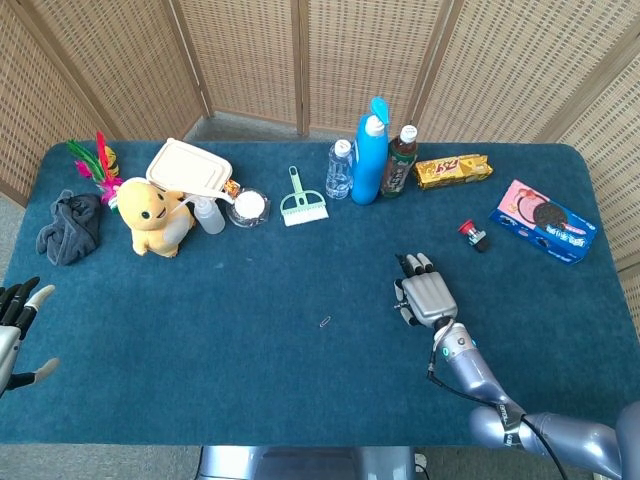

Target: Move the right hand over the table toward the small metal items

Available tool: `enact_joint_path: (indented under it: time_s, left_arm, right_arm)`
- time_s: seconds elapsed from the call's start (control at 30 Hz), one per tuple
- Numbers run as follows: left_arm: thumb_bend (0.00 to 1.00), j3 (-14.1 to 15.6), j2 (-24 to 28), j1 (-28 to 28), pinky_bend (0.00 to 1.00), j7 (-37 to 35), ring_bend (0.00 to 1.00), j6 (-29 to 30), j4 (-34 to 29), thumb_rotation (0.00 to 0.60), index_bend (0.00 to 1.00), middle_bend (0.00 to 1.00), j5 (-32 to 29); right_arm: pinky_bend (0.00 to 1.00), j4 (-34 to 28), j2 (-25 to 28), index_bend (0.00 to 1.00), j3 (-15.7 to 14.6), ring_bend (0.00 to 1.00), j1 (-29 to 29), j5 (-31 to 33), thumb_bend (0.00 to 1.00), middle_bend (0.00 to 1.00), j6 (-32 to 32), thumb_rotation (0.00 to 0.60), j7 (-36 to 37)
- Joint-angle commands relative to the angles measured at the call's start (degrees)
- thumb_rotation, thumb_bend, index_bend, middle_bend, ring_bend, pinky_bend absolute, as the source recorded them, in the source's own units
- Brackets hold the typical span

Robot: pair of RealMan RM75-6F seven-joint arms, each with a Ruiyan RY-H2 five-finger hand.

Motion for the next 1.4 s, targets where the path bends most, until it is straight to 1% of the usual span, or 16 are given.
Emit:
enact_joint_path:
  time_s: [0.03,0.17,0.57,0.9,1.4]
  left_arm:
    - [0.3,0.0,0.02,0.01,0.0,-0.03,0.0,0.05,0.03,0.6,0.06,0.0,0.05]
    - [0.28,0.02,0.11,0.09,0.0,-0.19,0.0,0.22,0.0,0.6,0.03,0.0,0.17]
    - [0.17,0.04,0.34,0.05,0.0,-0.86,0.0,0.0,-0.1,0.6,0.03,0.0,0.06]
    - [0.17,0.09,0.43,0.01,0.0,-0.65,0.0,-0.16,-0.22,0.6,0.03,0.0,-0.01]
    - [0.17,0.1,0.57,-0.04,0.0,-0.86,0.0,-0.33,-0.29,0.6,0.03,0.0,-0.14]
  right_arm:
    - [0.0,0.11,-0.03,0.5,0.01,0.0,0.0,0.09,0.39,0.0,-0.03,0.6,-0.03]
    - [0.0,0.19,-0.06,0.5,0.02,0.0,-0.01,0.13,0.39,0.0,0.01,0.6,-0.03]
    - [0.0,0.31,-0.17,0.52,0.02,0.0,-0.01,0.23,0.39,0.0,0.23,0.6,-0.39]
    - [0.0,0.7,-0.39,0.53,-0.13,0.0,-0.1,0.07,0.4,0.0,0.19,0.6,-0.38]
    - [0.0,0.44,-0.6,0.63,-0.4,0.0,-0.2,-0.51,0.44,0.0,0.75,0.6,-1.21]
